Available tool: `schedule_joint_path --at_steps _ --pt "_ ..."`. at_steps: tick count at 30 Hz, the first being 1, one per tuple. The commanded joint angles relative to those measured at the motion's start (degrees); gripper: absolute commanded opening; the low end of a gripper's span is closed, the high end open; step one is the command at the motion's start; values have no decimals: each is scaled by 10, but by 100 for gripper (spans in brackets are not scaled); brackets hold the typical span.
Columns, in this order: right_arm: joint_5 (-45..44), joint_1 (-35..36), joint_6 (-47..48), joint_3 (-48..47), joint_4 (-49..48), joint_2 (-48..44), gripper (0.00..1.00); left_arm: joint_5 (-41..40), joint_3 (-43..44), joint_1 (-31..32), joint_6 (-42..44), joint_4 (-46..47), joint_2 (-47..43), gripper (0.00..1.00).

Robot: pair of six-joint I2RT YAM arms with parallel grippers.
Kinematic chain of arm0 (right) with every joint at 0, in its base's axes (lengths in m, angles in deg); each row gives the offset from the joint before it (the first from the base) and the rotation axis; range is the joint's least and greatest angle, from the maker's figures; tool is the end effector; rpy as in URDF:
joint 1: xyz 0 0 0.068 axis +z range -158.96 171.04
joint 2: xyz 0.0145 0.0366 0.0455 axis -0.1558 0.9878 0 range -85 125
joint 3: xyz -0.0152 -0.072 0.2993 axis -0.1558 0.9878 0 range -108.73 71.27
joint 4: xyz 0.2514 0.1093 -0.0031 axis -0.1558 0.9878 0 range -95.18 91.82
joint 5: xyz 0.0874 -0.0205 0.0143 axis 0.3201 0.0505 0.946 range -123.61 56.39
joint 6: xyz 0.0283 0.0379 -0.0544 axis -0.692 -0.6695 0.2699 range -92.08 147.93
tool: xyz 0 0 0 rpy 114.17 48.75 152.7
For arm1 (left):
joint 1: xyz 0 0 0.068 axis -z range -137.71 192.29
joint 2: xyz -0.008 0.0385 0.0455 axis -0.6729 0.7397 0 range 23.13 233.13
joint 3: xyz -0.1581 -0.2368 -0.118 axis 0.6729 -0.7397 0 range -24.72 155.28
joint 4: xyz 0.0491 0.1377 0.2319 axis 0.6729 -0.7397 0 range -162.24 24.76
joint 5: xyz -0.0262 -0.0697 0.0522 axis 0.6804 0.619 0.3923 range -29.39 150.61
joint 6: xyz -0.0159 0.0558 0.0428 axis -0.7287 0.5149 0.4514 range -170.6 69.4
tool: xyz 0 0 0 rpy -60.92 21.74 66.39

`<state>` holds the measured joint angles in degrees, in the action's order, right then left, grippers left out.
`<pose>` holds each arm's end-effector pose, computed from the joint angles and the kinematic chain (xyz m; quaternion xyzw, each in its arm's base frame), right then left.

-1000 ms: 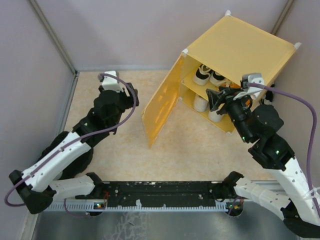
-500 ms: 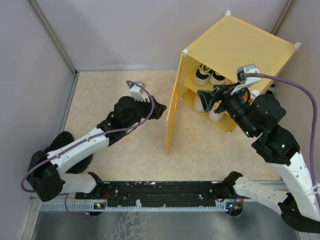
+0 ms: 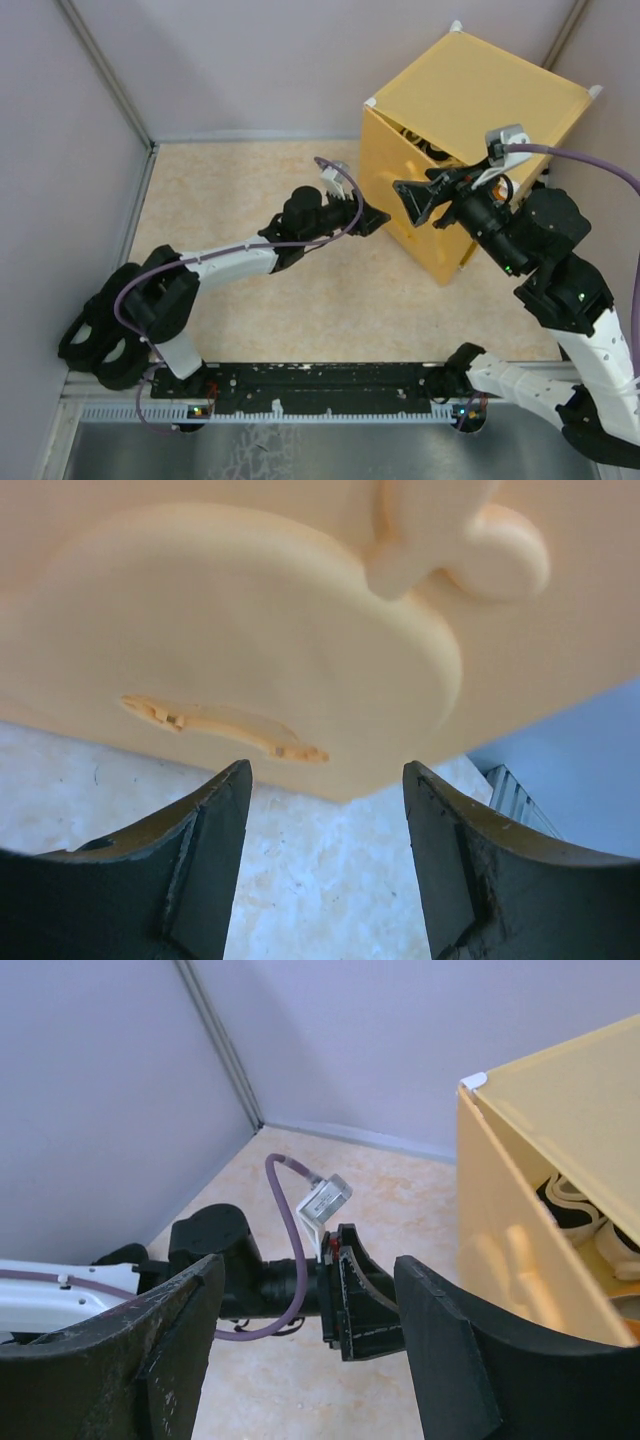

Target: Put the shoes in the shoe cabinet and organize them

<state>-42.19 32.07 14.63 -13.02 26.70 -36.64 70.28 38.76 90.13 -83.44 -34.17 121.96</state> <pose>0.1017 0.0768 0.5476 -0.1098 0.6731 0.2877 0.6724 0.2907 -0.3359 0.2998 0.1522 0.7166 -0.4859 0.4767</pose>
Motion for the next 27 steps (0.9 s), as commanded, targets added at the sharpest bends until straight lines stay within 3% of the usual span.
schedule_joint_path --at_steps 1,10,13,21,27 --pt "27 -3 -5 19 -12 18 69 -18 13 0 24 13 -40 68" --pt "-109 -28 -19 110 -44 119 71 -238 -117 3 50 -146 -236 69" --pt "-105 -73 -44 136 -49 166 72 -263 -146 3 63 -181 -298 69" --pt "-267 -85 -71 206 -57 167 75 -299 -180 5 107 -277 -404 74" --pt "-201 -142 -80 203 -25 185 75 -315 -186 6 131 -314 -427 88"
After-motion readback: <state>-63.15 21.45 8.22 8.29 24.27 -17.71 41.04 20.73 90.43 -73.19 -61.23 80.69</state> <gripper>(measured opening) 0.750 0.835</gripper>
